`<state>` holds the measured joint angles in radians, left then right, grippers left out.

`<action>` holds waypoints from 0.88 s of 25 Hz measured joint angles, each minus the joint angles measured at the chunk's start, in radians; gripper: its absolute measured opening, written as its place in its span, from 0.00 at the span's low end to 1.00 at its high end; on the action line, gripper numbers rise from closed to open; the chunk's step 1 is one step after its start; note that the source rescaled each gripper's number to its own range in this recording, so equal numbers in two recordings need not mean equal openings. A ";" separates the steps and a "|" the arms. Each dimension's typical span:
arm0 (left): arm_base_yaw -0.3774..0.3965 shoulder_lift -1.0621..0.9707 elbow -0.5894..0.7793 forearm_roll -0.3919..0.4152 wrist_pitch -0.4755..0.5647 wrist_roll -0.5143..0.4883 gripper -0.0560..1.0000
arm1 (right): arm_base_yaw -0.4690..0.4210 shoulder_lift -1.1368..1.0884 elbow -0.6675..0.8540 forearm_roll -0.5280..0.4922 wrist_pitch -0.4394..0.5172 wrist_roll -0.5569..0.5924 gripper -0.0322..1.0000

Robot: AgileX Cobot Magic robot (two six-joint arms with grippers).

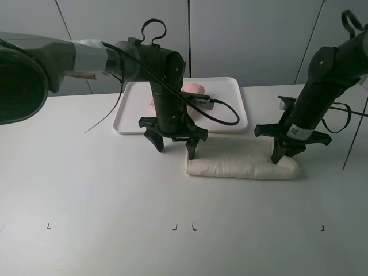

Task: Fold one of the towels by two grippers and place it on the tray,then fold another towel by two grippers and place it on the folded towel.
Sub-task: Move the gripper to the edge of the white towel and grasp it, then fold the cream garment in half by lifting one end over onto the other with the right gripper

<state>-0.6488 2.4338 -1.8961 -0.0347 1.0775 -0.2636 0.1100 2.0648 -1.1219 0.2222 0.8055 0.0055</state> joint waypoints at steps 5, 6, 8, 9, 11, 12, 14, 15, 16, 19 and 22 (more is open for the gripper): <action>0.000 0.000 0.000 -0.001 0.000 0.000 1.00 | 0.000 -0.002 0.000 0.002 0.002 -0.006 0.09; 0.000 0.000 0.000 -0.001 0.000 0.000 1.00 | 0.000 -0.007 0.000 0.002 0.002 -0.011 0.09; 0.000 0.000 0.000 -0.005 0.000 0.000 1.00 | 0.000 -0.018 0.000 -0.007 0.007 -0.020 0.09; 0.000 0.000 0.000 -0.005 -0.002 0.000 1.00 | 0.000 -0.029 0.002 -0.011 0.013 -0.020 0.09; 0.000 0.000 0.000 -0.007 -0.004 0.000 1.00 | 0.000 -0.056 0.004 -0.014 0.024 -0.022 0.09; 0.000 0.000 0.000 -0.007 -0.004 0.000 1.00 | 0.000 -0.074 0.006 -0.014 0.032 -0.024 0.09; 0.000 0.000 0.000 -0.009 -0.004 0.000 1.00 | 0.000 -0.112 0.006 -0.001 0.048 -0.026 0.09; 0.000 0.000 0.000 -0.009 -0.004 0.000 1.00 | 0.000 -0.131 0.006 0.004 0.052 -0.026 0.09; 0.000 0.000 0.000 -0.009 -0.004 0.000 1.00 | 0.000 -0.149 0.006 0.013 0.059 -0.026 0.09; 0.000 0.000 0.000 -0.009 -0.004 0.000 1.00 | 0.000 -0.188 0.006 0.058 0.083 -0.046 0.09; 0.000 0.000 0.000 -0.009 -0.004 0.000 1.00 | 0.000 -0.198 0.006 0.130 0.119 -0.089 0.09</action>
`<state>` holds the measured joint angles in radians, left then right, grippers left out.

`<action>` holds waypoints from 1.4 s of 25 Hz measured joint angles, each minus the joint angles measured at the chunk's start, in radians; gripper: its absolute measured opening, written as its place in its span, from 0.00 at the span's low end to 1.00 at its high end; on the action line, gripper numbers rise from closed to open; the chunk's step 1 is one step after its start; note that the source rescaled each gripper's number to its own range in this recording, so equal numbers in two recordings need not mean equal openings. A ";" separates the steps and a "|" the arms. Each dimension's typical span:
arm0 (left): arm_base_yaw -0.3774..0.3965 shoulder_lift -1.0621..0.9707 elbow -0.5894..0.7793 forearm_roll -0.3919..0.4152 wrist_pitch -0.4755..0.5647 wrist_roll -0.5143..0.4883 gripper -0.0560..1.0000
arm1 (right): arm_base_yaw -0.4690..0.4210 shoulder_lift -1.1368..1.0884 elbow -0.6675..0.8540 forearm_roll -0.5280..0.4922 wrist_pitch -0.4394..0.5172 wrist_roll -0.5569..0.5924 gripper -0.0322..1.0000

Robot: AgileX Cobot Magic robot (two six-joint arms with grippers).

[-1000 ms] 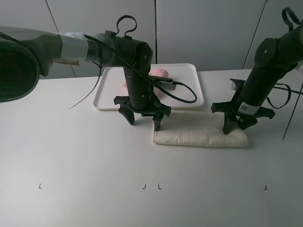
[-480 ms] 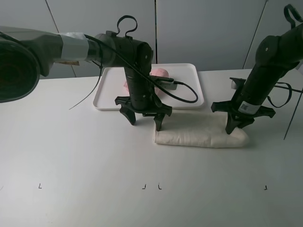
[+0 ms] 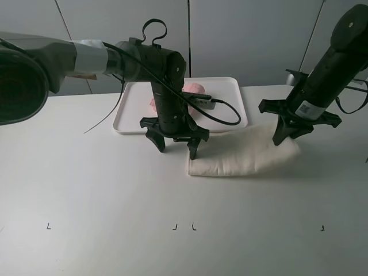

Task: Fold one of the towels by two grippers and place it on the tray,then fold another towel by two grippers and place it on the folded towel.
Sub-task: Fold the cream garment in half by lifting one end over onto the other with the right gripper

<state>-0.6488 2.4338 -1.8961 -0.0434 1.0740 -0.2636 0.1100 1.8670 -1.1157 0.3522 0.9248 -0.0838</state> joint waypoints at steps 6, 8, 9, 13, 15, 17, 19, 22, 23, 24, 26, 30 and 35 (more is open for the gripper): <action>0.000 0.000 0.000 0.000 0.000 0.000 1.00 | 0.000 0.000 0.002 0.298 0.021 -0.152 0.09; 0.000 0.000 0.000 0.000 0.000 0.000 1.00 | 0.000 0.000 0.002 0.394 0.023 -0.210 0.09; 0.000 0.000 0.000 0.000 0.000 0.000 1.00 | 0.000 0.000 0.002 0.430 0.023 -0.225 0.09; 0.000 0.000 0.000 0.000 0.000 0.006 1.00 | 0.000 0.000 0.019 0.516 0.009 -0.285 0.09; 0.000 0.000 0.000 0.000 0.000 0.012 1.00 | 0.000 0.000 0.049 0.573 -0.011 -0.332 0.09; 0.000 0.000 0.000 0.000 0.000 0.015 1.00 | 0.000 0.000 0.093 0.638 -0.042 -0.386 0.09; 0.000 0.000 0.000 0.000 0.000 0.017 1.00 | 0.000 0.000 0.128 0.716 -0.056 -0.462 0.09; 0.000 0.000 0.000 -0.002 0.000 0.017 1.00 | 0.000 0.000 0.164 0.842 -0.063 -0.564 0.09; 0.000 0.000 0.000 -0.005 0.000 0.018 1.00 | 0.000 0.000 0.174 0.873 -0.069 -0.587 0.09; 0.000 0.000 0.000 -0.009 0.000 0.022 1.00 | 0.000 0.000 0.184 0.892 -0.078 -0.599 0.09; 0.000 0.000 0.000 -0.009 0.000 0.023 1.00 | 0.000 0.004 0.198 0.913 -0.091 -0.615 0.09; 0.000 0.002 0.000 -0.011 0.000 0.027 1.00 | 0.000 0.066 0.210 0.991 -0.085 -0.678 0.09; 0.000 0.002 0.000 -0.011 0.000 0.031 1.00 | 0.000 0.128 0.212 1.085 -0.068 -0.767 0.09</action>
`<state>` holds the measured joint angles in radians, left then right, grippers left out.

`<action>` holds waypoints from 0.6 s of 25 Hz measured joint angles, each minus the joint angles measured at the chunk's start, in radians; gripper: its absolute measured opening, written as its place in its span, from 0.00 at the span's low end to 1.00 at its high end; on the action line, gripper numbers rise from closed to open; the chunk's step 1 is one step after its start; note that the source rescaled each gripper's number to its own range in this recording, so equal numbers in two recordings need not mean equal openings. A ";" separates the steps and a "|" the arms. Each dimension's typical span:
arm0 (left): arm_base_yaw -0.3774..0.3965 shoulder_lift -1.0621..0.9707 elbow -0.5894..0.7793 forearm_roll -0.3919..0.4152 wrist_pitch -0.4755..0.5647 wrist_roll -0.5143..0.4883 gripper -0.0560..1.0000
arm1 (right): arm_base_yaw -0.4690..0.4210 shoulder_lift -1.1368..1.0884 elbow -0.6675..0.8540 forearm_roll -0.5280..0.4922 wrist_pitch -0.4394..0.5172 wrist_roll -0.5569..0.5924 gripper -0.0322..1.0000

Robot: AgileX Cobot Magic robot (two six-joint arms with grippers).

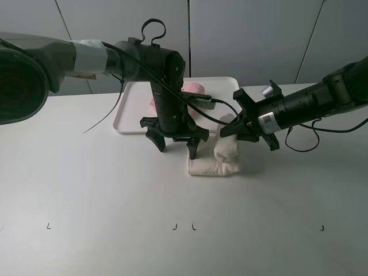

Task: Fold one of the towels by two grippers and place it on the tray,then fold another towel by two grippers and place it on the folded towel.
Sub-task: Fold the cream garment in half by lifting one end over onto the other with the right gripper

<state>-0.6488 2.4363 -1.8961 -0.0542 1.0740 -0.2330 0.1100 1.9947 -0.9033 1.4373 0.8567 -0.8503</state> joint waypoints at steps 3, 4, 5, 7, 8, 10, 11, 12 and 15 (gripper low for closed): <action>0.000 0.000 0.000 0.000 0.000 0.000 1.00 | 0.000 0.029 0.000 0.012 0.004 -0.019 0.09; 0.000 0.000 0.000 0.000 0.000 0.000 1.00 | 0.000 0.034 0.000 0.012 0.004 -0.026 0.09; 0.000 0.000 0.000 0.000 0.000 0.000 1.00 | 0.005 0.042 0.000 0.014 0.004 -0.033 0.09; 0.000 0.000 0.000 0.000 0.000 0.000 1.00 | 0.015 0.055 0.000 0.033 0.002 -0.056 0.09; 0.000 0.000 0.000 0.000 0.000 0.000 1.00 | 0.024 0.062 0.000 0.043 0.002 -0.069 0.09; 0.000 0.000 0.000 -0.003 0.000 0.000 1.00 | 0.036 0.075 0.000 0.068 0.002 -0.090 0.09; 0.000 0.000 0.000 -0.005 0.000 0.000 1.00 | 0.040 0.080 0.000 0.072 -0.001 -0.098 0.09; 0.000 0.000 0.000 -0.005 0.000 0.004 1.00 | 0.042 0.088 0.000 0.074 -0.001 -0.102 0.09; 0.000 0.000 0.000 -0.007 0.000 0.013 1.00 | 0.045 0.105 0.000 0.089 -0.001 -0.107 0.09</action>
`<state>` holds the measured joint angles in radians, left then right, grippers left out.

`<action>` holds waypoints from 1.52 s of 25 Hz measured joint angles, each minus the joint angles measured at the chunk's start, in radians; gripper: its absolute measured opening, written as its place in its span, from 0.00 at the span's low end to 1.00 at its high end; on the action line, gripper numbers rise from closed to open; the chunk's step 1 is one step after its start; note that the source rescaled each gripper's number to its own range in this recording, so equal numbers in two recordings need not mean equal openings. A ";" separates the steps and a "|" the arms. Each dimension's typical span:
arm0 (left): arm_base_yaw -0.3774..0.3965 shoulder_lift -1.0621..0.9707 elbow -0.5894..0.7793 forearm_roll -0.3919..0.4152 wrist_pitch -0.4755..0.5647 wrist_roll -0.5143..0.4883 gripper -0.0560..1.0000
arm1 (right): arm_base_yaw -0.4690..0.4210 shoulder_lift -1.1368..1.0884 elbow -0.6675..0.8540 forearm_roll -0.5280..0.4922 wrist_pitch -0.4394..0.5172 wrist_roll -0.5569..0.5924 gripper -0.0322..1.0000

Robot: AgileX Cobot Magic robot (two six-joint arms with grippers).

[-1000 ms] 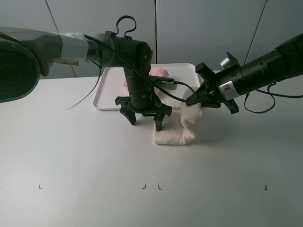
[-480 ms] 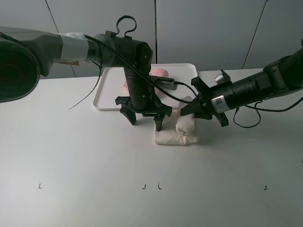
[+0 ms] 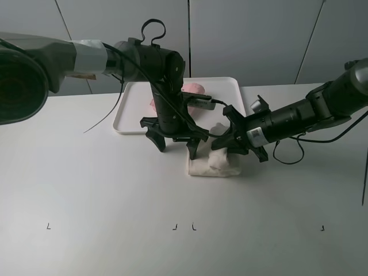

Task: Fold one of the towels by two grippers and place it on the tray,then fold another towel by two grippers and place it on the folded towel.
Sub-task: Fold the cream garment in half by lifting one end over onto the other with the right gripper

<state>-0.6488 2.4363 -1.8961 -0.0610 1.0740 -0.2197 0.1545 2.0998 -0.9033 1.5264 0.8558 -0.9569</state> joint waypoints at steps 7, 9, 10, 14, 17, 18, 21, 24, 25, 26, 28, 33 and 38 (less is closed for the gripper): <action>0.005 0.000 -0.014 -0.008 0.002 0.034 1.00 | 0.002 0.004 0.000 0.005 -0.006 -0.002 0.09; 0.015 0.000 -0.031 -0.017 0.013 0.039 1.00 | 0.002 0.004 0.000 0.005 -0.009 -0.002 0.09; 0.019 -0.002 -0.046 -0.019 0.017 0.041 1.00 | 0.002 0.004 0.000 0.005 -0.009 -0.002 0.09; 0.060 -0.023 -0.128 -0.053 0.060 0.066 1.00 | 0.002 0.004 0.000 0.007 -0.012 -0.002 0.09; 0.094 -0.029 -0.201 -0.133 0.095 0.104 1.00 | 0.002 0.004 0.000 0.025 -0.018 -0.006 0.09; 0.102 -0.029 -0.226 -0.161 0.110 0.118 1.00 | 0.002 0.004 0.000 0.029 -0.018 -0.006 0.09; 0.119 -0.029 -0.292 -0.198 0.132 0.136 1.00 | 0.002 0.004 0.000 0.053 -0.014 -0.010 0.11; 0.126 -0.029 -0.340 -0.198 0.135 0.155 1.00 | 0.002 0.006 0.000 0.115 0.021 -0.029 0.34; 0.128 -0.029 -0.348 -0.198 0.135 0.161 1.00 | 0.002 0.005 0.000 0.138 0.047 -0.038 0.44; 0.130 -0.029 -0.350 -0.198 0.135 0.163 1.00 | 0.002 0.005 0.000 0.166 0.074 -0.046 0.51; 0.132 -0.029 -0.350 -0.198 0.137 0.166 1.00 | 0.002 0.005 0.000 0.199 0.150 -0.055 0.58; 0.139 -0.029 -0.350 -0.195 0.140 0.175 1.00 | 0.000 0.005 -0.004 0.208 0.302 -0.065 0.60; 0.141 -0.029 -0.350 -0.191 0.142 0.189 1.00 | -0.072 0.005 -0.031 0.204 0.326 -0.042 0.60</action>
<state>-0.5082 2.4074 -2.2458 -0.2522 1.2159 -0.0304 0.0826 2.1047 -0.9340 1.7300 1.1819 -0.9987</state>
